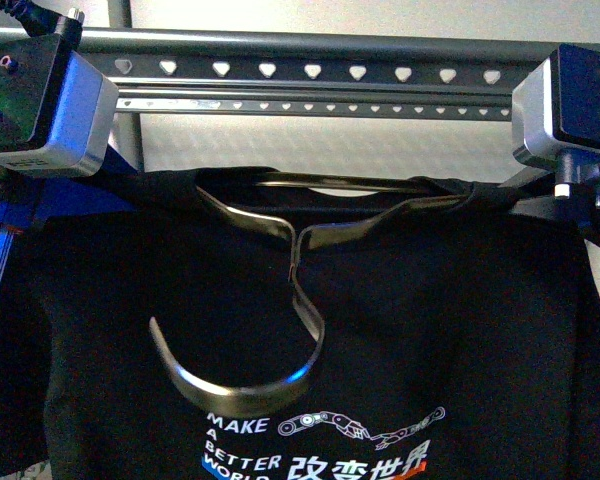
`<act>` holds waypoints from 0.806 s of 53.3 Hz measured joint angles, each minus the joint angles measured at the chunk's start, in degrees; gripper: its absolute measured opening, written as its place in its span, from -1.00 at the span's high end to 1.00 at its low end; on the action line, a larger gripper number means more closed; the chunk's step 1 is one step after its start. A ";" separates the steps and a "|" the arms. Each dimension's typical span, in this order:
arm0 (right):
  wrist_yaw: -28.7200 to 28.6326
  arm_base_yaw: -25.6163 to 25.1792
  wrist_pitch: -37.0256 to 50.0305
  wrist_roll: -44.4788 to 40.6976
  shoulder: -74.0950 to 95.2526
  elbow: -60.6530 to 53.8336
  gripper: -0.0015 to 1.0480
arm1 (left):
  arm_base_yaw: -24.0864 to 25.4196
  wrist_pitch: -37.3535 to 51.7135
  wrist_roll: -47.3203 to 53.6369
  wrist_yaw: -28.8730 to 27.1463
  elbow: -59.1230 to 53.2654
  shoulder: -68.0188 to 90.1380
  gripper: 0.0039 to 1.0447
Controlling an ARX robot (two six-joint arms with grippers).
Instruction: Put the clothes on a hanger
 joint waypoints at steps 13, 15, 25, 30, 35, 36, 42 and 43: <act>0.13 -0.17 -5.38 0.63 -0.96 -0.02 0.93 | 0.02 0.09 -0.02 0.42 0.00 0.00 0.65; 0.33 -0.17 -5.88 0.90 -0.96 -0.13 0.93 | 0.02 0.20 -0.07 0.63 0.00 -0.02 0.51; 1.68 0.13 -11.76 4.11 -0.77 -0.76 0.93 | 0.00 0.33 -0.31 0.63 0.00 -0.07 -0.18; 2.25 0.15 -14.23 7.34 0.04 -0.63 0.93 | 0.04 27.19 -26.27 -14.99 -7.63 0.42 -0.53; 2.23 0.28 -15.17 9.55 0.39 0.09 0.93 | 1.68 44.17 -59.98 -28.41 -8.55 1.77 -0.84; 2.21 0.33 -15.32 10.01 0.46 0.26 0.93 | 1.95 45.03 -63.32 -29.83 -8.41 1.77 -0.88; 2.86 0.74 -15.58 12.37 0.98 1.42 0.93 | 4.26 46.34 -89.33 -37.94 -6.45 0.13 -0.87; 2.86 0.83 -15.58 12.70 1.01 1.57 0.93 | 4.85 46.25 -92.78 -37.66 -6.29 -0.50 -0.88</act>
